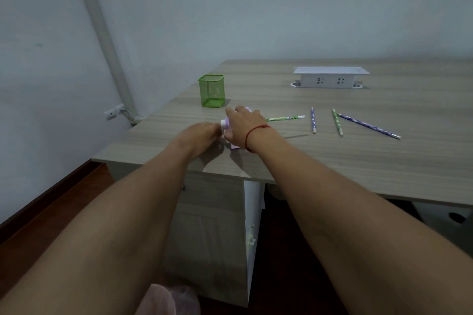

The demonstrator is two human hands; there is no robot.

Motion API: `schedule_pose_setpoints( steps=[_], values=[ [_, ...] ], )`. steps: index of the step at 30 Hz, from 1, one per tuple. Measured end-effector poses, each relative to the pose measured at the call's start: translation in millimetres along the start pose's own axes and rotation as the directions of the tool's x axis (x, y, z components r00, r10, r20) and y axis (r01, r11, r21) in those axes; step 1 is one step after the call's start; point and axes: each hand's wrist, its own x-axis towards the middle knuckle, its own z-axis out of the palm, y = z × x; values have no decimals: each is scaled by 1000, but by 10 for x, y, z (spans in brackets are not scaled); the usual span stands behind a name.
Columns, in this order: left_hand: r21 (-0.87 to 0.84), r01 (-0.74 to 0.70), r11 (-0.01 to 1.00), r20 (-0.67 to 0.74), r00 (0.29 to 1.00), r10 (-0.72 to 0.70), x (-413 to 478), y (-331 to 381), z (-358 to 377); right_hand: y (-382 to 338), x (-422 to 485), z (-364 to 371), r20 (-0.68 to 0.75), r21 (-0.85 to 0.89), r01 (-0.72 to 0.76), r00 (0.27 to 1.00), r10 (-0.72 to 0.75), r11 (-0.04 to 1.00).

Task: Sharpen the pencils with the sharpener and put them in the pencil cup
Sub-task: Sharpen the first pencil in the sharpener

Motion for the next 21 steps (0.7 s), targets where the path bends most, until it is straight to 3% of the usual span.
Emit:
schedule_pose_setpoints(
  steps=[5, 8, 13, 21],
  values=[
    [262, -11, 965, -67, 997, 29, 135, -33, -199, 22, -29, 27, 4, -10, 13, 1000, -13, 1000],
    [344, -65, 937, -136, 984, 118, 151, 8, -308, 56, -29, 29, -2, -9, 18, 1000, -18, 1000],
    [448, -46, 893, -193, 970, 147, 162, 99, -483, 33, -2, -56, -13, -42, -9, 1000, 8, 999],
    [285, -38, 958, -274, 954, 120, -168, 200, -418, -71, -39, -162, 61, -56, -44, 997, 47, 997]
  ],
)
